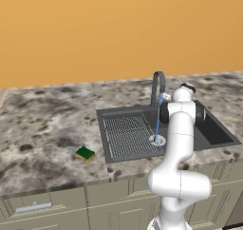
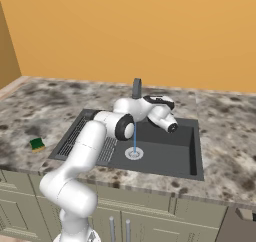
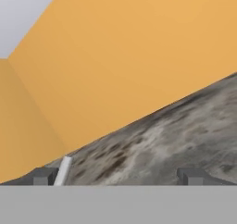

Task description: Soak the sponge with water for a few seconds and then drop it inside the sink.

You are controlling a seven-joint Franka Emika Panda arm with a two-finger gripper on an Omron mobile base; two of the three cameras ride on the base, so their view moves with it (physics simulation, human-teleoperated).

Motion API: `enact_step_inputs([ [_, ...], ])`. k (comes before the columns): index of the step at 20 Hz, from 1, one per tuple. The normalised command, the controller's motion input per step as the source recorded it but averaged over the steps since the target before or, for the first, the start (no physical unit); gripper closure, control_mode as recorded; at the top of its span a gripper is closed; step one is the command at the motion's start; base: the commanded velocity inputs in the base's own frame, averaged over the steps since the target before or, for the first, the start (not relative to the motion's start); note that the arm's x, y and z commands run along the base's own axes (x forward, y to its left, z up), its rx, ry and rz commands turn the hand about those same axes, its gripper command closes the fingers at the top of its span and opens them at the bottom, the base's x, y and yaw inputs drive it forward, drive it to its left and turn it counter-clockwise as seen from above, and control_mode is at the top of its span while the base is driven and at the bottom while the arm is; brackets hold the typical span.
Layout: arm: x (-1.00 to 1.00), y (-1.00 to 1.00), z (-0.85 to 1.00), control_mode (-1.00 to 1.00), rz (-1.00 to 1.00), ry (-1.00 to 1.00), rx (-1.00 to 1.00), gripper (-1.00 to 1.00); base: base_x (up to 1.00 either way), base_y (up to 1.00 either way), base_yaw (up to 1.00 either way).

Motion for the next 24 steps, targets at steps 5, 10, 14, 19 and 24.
enact_step_inputs([
  [5,0.03,-0.37,0.14,-1.0,0.0,0.0,0.08,-1.0,0.0,0.0,0.0],
  [10,0.0,-0.32,0.14,-1.0,0.0,0.0,0.06,-1.0,0.0,0.0,0.0],
  [14,0.0,-0.26,0.25,-1.0,0.0,0.0,0.02,-1.0,0.0,0.0,0.0],
  [19,0.0,-0.15,0.37,-1.0,0.0,0.0,0.01,-1.0,0.0,0.0,0.0],
  [24,0.0,-0.08,0.35,-1.0,0.0,0.0,0.0,-1.0,0.0,0.0,0.0],
])
